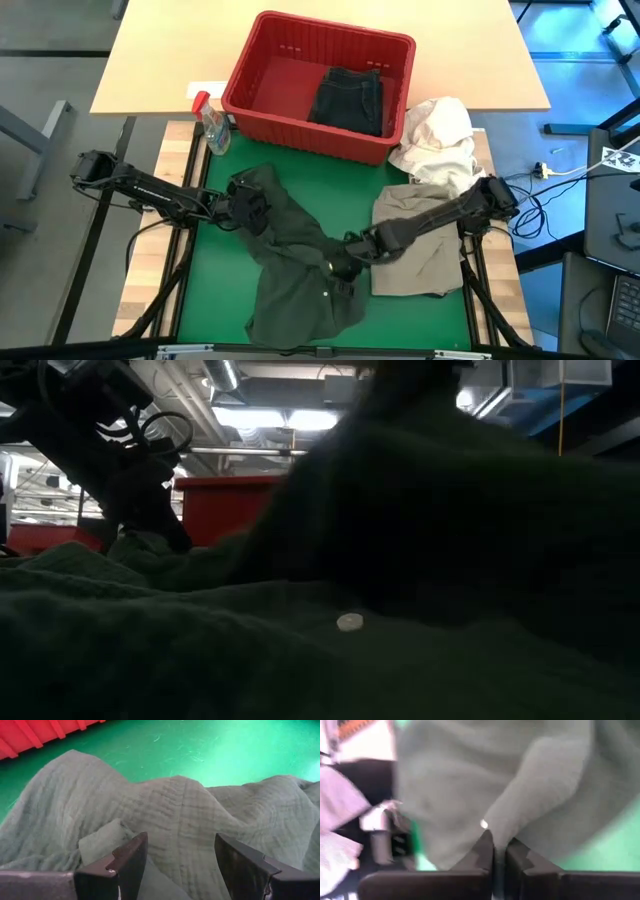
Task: Fold Laundry from Bin
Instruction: Fold the green polo shirt
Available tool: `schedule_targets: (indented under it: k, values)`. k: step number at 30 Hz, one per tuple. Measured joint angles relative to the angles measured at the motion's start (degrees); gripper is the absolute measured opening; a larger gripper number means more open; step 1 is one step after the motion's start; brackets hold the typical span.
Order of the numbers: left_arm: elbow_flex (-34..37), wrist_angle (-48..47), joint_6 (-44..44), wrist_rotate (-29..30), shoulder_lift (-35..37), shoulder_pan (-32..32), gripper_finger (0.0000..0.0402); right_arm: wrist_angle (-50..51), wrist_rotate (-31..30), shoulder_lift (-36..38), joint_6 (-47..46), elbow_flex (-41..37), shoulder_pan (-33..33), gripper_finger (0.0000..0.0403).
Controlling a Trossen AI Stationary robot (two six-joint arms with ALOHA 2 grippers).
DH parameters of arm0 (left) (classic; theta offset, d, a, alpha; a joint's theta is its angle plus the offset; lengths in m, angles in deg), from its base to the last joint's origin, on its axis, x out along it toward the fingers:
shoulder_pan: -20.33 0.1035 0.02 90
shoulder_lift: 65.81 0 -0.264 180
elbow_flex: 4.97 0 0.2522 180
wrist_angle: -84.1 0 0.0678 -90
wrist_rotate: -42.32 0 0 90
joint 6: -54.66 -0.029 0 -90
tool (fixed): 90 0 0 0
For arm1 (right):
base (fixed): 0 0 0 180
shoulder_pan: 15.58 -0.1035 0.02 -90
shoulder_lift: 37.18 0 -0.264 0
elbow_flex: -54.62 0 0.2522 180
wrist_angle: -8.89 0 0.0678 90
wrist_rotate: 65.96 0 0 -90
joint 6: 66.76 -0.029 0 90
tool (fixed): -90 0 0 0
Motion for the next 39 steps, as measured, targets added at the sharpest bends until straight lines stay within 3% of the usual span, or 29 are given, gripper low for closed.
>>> schedule_targets:
  k: [4,8,15,20,24,29,31,34,39]
  values:
    - [0.00,-0.01,-1.40,0.02,0.00,0.00,0.0225,-11.30,-5.28,-0.96,-0.83,-0.01,-3.52,0.0005]
    - [0.00,0.20,-1.52,0.02,0.00,-0.02,0.0225,-23.91,-10.71,-3.89,0.19,-0.01,-5.37,0.0014]
    - [0.00,0.24,-2.86,-1.73,0.00,-0.02,0.0225,-43.88,-11.70,-11.79,0.55,-0.03,-5.11,0.0069]
    - [0.00,0.11,-3.03,-2.86,0.00,-0.03,0.0225,-55.86,-11.53,-16.23,0.35,-0.05,-4.71,0.0130]
    - [0.00,-0.05,-4.96,-3.54,0.00,-0.04,0.0225,-56.46,-9.34,-17.96,-2.43,-0.05,-5.12,0.0190]
    - [-0.31,-0.66,-7.53,-3.86,0.00,-0.04,0.0225,-53.36,2.26,-19.51,-7.59,-0.05,-6.97,0.0243]
    - [-1.15,-0.70,-8.72,-5.35,0.00,-0.02,0.0225,-50.22,3.39,-19.69,-9.99,-0.07,-8.34,0.0250]
    - [-3.25,-0.92,-10.82,-8.92,0.00,-0.04,0.0225,-48.97,0.49,-19.72,-9.56,-0.07,-9.89,0.0249]
    - [-9.15,-0.54,-11.42,-23.15,0.02,-1.89,0.0225,-48.97,0.97,-18.98,-9.50,-0.05,-9.62,0.0233]
